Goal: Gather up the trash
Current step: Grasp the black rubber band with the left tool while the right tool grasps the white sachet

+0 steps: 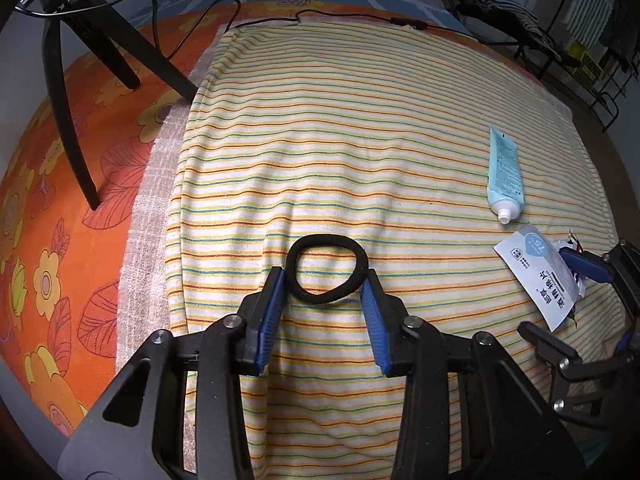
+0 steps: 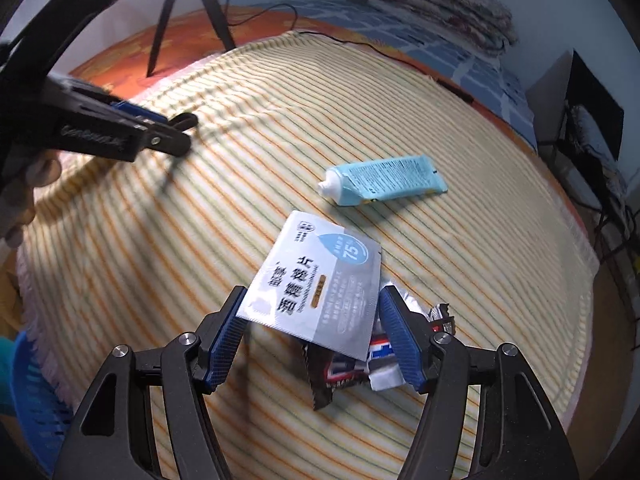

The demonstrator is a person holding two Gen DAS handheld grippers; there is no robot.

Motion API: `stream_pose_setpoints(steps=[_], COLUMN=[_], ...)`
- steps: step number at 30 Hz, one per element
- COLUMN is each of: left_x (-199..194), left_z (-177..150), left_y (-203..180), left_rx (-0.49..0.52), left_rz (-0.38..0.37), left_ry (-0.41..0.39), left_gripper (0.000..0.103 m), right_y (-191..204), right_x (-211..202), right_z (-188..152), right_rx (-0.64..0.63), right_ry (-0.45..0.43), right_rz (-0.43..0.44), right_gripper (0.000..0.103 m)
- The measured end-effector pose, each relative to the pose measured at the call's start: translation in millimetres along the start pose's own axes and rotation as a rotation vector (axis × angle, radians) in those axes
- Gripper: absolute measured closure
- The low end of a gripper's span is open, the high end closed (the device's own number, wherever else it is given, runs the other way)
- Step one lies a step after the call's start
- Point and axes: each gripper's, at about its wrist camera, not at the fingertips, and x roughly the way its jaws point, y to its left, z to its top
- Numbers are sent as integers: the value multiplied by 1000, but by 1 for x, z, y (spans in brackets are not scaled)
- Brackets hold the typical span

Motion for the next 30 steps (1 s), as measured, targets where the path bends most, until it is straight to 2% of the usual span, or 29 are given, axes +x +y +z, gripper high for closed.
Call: stream_pose_setpoints(steps=[6, 10, 16, 23, 24, 26, 30], left_x=[-1, -1, -1, -2, -2, -3, -5], left_z=[2, 3, 2, 1, 1, 1, 0], left_y=[8, 11, 13, 15, 15, 15, 14], left_rx=[-27, -42, -48, -51, -54, -58, -51], left_rz=[-12, -20, -22, -18, -18, -20, -15], left_ry=[1, 1, 0, 0, -1, -2, -3], left_gripper=[76, 81, 83, 91, 91, 92, 92], right_y=[-15, -24, -36, -55, -56, -56, -54], right_x=[4, 2, -8, -13, -13, -11, -8], right_z=[3, 3, 6, 13, 14, 16, 18], right_rx=[72, 142, 209, 286, 288, 292, 292], right_ry=[6, -2, -50, -99, -105, -102, -96], right_rz=[29, 69, 69, 55, 58, 80, 96], right_gripper=[44, 55, 55, 57, 61, 94, 94])
